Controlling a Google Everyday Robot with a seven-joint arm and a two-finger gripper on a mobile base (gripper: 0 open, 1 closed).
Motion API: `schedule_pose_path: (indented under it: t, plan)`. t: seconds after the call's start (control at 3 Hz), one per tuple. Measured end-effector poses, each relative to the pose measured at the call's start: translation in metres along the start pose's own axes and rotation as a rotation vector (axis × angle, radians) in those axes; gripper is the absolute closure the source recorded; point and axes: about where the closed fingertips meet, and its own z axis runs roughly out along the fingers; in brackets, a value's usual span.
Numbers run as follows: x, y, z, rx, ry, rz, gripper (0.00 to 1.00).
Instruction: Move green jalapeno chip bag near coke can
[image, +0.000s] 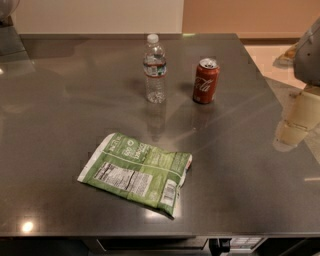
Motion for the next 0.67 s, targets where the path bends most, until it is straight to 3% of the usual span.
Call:
schedule_pose_path:
  t: [0.33, 0.67]
  plan:
    - [-0.004, 0.000, 0.000, 0.005, 0.007, -0.005, 0.00]
    - [-0.020, 0.009, 0.016, -0.032, -0.010, -0.015, 0.00]
